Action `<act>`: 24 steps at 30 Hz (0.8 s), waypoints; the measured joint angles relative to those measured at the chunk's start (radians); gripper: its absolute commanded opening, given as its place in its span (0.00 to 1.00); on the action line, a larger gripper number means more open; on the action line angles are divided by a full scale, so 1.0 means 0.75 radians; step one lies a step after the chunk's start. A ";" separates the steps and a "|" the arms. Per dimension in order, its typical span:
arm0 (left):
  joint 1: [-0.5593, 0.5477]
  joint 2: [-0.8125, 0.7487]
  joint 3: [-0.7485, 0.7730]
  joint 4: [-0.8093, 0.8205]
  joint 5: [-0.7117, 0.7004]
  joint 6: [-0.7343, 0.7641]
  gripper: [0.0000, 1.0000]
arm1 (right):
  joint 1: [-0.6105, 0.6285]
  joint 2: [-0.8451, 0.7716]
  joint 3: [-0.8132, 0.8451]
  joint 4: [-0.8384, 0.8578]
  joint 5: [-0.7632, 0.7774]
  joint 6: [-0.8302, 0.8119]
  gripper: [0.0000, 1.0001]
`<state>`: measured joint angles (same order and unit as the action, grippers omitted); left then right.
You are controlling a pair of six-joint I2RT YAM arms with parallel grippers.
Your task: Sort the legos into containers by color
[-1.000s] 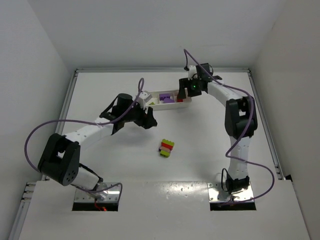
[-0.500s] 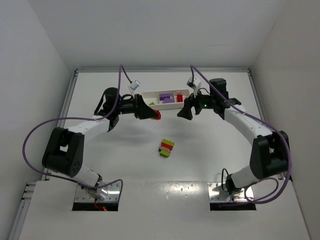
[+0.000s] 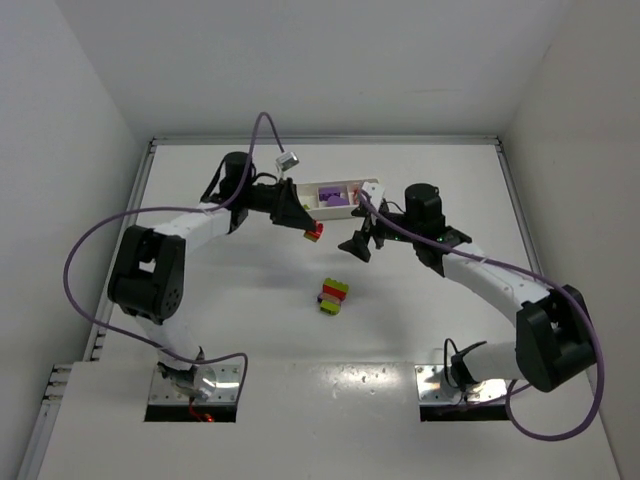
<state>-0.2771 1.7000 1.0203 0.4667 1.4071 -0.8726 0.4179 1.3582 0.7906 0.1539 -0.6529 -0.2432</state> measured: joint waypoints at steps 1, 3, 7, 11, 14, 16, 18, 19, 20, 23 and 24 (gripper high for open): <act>-0.007 0.029 0.077 -0.163 0.019 0.124 0.40 | 0.009 -0.011 -0.017 0.034 0.004 -0.005 0.91; -0.017 0.079 0.200 -0.404 0.031 0.301 0.40 | 0.032 -0.024 -0.048 0.100 0.007 -0.021 0.91; -0.034 0.091 0.231 -0.705 0.055 0.522 0.41 | 0.056 -0.033 -0.084 0.171 -0.015 -0.056 0.91; -0.075 0.093 0.231 -0.828 0.065 0.609 0.41 | 0.075 -0.056 -0.087 0.215 -0.090 -0.103 0.91; -0.119 0.092 0.229 -0.865 0.066 0.643 0.41 | 0.083 -0.091 -0.091 0.223 -0.162 -0.153 0.91; -0.152 0.090 0.222 -0.881 0.073 0.660 0.42 | 0.083 -0.104 -0.090 0.212 -0.223 -0.192 0.91; -0.169 0.084 0.209 -0.889 0.076 0.670 0.42 | 0.082 -0.109 -0.087 0.175 -0.289 -0.236 0.91; -0.175 0.083 0.203 -0.890 0.076 0.674 0.42 | 0.079 -0.109 -0.081 0.144 -0.321 -0.261 0.91; -0.181 0.083 0.199 -0.890 0.076 0.678 0.42 | 0.074 -0.110 -0.070 0.098 -0.356 -0.299 0.91; -0.188 0.081 0.184 -0.892 0.076 0.688 0.42 | 0.065 -0.126 -0.025 -0.081 -0.454 -0.444 0.91; -0.189 0.081 0.182 -0.891 0.075 0.693 0.42 | 0.061 -0.137 -0.014 -0.137 -0.482 -0.495 0.91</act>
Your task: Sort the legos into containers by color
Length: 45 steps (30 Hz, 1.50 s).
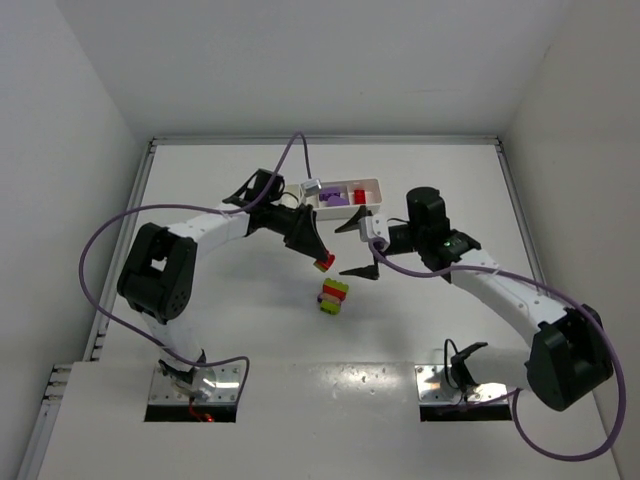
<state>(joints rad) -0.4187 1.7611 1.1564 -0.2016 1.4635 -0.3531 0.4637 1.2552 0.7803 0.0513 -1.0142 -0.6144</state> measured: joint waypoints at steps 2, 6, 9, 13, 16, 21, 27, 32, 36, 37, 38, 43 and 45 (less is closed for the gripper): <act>-0.003 0.000 -0.002 -0.001 0.000 0.006 0.42 | -0.017 -0.021 0.018 -0.108 -0.059 -0.096 0.91; -0.040 -0.005 -0.005 -0.001 -0.001 0.008 0.42 | -0.050 -0.021 0.071 -0.282 -0.148 -0.258 0.91; -0.081 -0.015 -0.011 0.000 0.000 0.007 0.42 | -0.061 0.012 0.131 -0.395 -0.198 -0.362 0.91; -0.128 -0.040 -0.021 0.000 0.001 0.007 0.42 | -0.067 0.044 0.147 -0.481 -0.241 -0.446 0.90; -0.150 -0.051 -0.030 -0.001 0.001 0.007 0.41 | -0.067 0.057 0.147 -0.525 -0.273 -0.481 0.89; -0.157 -0.051 -0.030 -0.001 0.001 0.007 0.41 | -0.067 0.062 0.147 -0.586 -0.302 -0.544 0.87; -0.157 -0.051 -0.030 -0.001 0.001 0.006 0.41 | -0.056 0.062 0.147 -0.610 -0.326 -0.586 0.78; -0.164 -0.051 -0.030 -0.001 0.000 0.006 0.41 | -0.030 0.081 0.147 -0.611 -0.352 -0.607 0.75; -0.180 -0.051 -0.030 -0.001 0.000 0.006 0.41 | -0.006 0.114 0.147 -0.615 -0.367 -0.623 0.69; -0.183 -0.051 -0.030 -0.001 0.000 0.006 0.41 | -0.004 0.119 0.148 -0.619 -0.370 -0.626 0.67; -0.186 -0.051 -0.030 -0.001 0.001 0.006 0.41 | -0.001 0.123 0.147 -0.620 -0.373 -0.630 0.67; -0.191 -0.051 -0.030 -0.001 0.001 0.006 0.41 | 0.011 0.133 0.148 -0.624 -0.386 -0.648 0.57; -0.191 -0.051 -0.030 -0.001 0.000 0.006 0.41 | 0.017 0.137 0.148 -0.635 -0.396 -0.651 0.54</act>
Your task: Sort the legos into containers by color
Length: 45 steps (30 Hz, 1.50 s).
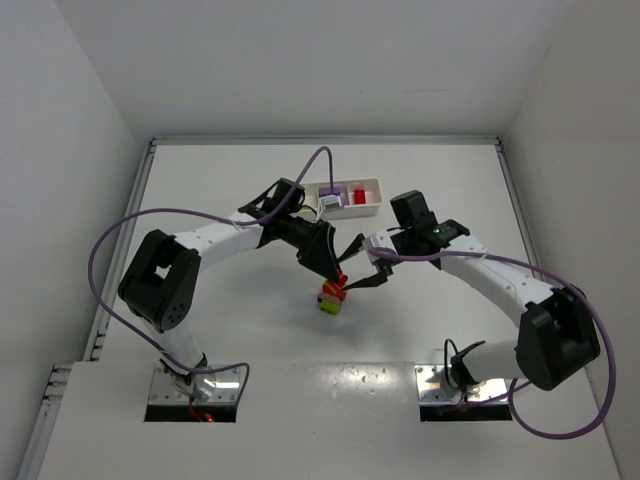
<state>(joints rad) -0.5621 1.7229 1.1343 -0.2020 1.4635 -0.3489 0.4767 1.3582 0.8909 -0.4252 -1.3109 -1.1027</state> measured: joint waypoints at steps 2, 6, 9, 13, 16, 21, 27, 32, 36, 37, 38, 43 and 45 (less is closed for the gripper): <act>0.000 0.000 0.000 0.000 0.001 0.000 0.41 | 0.005 0.003 0.000 -0.010 -0.005 -0.004 0.51; 0.000 0.000 0.000 0.000 0.001 0.001 0.41 | 0.010 0.003 0.000 -0.040 -0.016 -0.014 0.46; -0.002 0.000 0.000 -0.005 0.005 0.001 0.41 | 0.016 0.006 0.006 -0.049 -0.019 -0.031 0.36; -0.002 -0.002 0.000 -0.026 0.025 -0.001 0.50 | 0.028 0.012 0.026 -0.083 -0.023 -0.053 0.10; -0.002 -0.009 -0.003 -0.037 0.025 0.006 0.63 | 0.033 0.015 0.039 -0.107 -0.023 -0.071 0.00; 0.006 -0.061 -0.038 -0.052 0.009 0.050 0.74 | 0.047 0.014 0.042 -0.122 -0.030 -0.103 0.00; 0.062 -0.128 -0.047 -0.240 0.009 0.296 0.80 | 0.044 -0.037 0.042 -0.186 0.006 -0.126 0.00; 0.164 -0.157 -0.046 -0.447 -0.014 0.519 0.96 | 0.029 -0.119 0.042 -0.248 0.069 -0.139 0.00; 0.224 -0.260 -0.047 -0.523 -0.143 0.627 0.97 | -0.003 -0.142 0.042 -0.264 0.130 -0.014 0.00; 0.229 -0.310 -0.058 -0.508 -0.190 0.631 0.97 | -0.015 -0.141 0.040 -0.207 0.167 0.132 0.00; 0.229 -0.369 -0.077 -0.484 -0.241 0.622 0.97 | -0.026 -0.140 0.040 -0.139 0.195 0.258 0.00; 0.229 -0.758 -0.280 -0.216 -0.598 0.495 1.00 | -0.092 -0.119 0.027 0.326 0.354 0.965 0.00; 0.229 -0.830 -0.304 -0.133 -0.695 0.450 1.00 | -0.112 -0.072 0.050 0.466 0.406 1.229 0.00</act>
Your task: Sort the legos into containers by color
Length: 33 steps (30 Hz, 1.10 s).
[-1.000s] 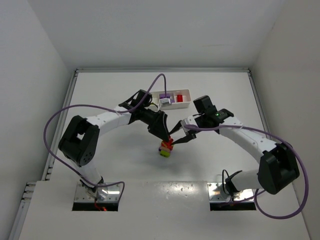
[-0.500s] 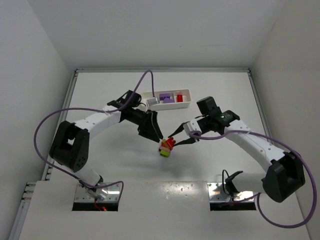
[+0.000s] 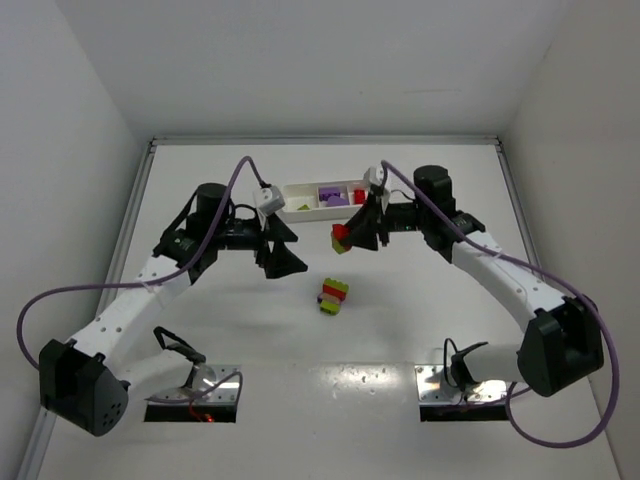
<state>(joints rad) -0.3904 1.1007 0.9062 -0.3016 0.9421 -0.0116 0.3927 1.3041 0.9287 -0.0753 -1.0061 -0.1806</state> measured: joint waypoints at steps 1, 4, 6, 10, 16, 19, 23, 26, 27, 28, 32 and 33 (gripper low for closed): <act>0.000 -0.010 -0.001 0.038 -0.036 -0.018 1.00 | -0.008 0.031 0.015 0.055 0.024 0.110 0.00; 0.001 -0.001 -0.021 0.150 -0.125 -0.071 1.00 | -0.028 0.135 0.074 0.229 0.081 0.449 0.00; 0.011 0.027 -0.039 0.219 -0.160 -0.125 1.00 | -0.034 0.202 0.102 0.367 0.104 0.677 0.00; 0.055 0.154 -0.034 0.367 -0.155 -0.241 0.91 | -0.040 0.260 0.109 0.564 0.116 0.947 0.00; 0.138 0.294 -0.020 0.571 -0.071 -0.417 0.84 | -0.016 0.288 0.149 0.697 0.085 1.085 0.00; 0.173 0.336 -0.003 0.699 0.026 -0.516 0.83 | -0.011 0.308 0.170 0.736 0.060 1.133 0.00; 0.191 0.381 0.019 0.904 0.185 -0.671 0.83 | -0.005 0.368 0.198 0.784 0.026 1.205 0.00; 0.190 0.401 0.042 0.991 0.270 -0.735 0.83 | -0.004 0.413 0.209 0.804 0.009 1.247 0.00; 0.191 0.404 0.048 1.004 0.286 -0.745 0.83 | -0.001 0.428 0.217 0.808 0.007 1.257 0.00; 0.190 0.407 0.056 1.016 0.303 -0.754 0.83 | -0.001 0.441 0.225 0.808 0.005 1.266 0.00; 0.190 0.410 0.068 1.034 0.338 -0.770 0.83 | 0.014 0.478 0.278 0.819 -0.002 1.291 0.00; 0.191 0.410 0.071 1.033 0.342 -0.769 0.83 | 0.019 0.481 0.289 0.822 -0.003 1.294 0.00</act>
<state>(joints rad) -0.2470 1.4086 0.9592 0.4732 1.1984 -0.5880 0.4068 1.6646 1.1458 0.5411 -1.0080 0.7902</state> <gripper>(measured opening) 0.829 0.369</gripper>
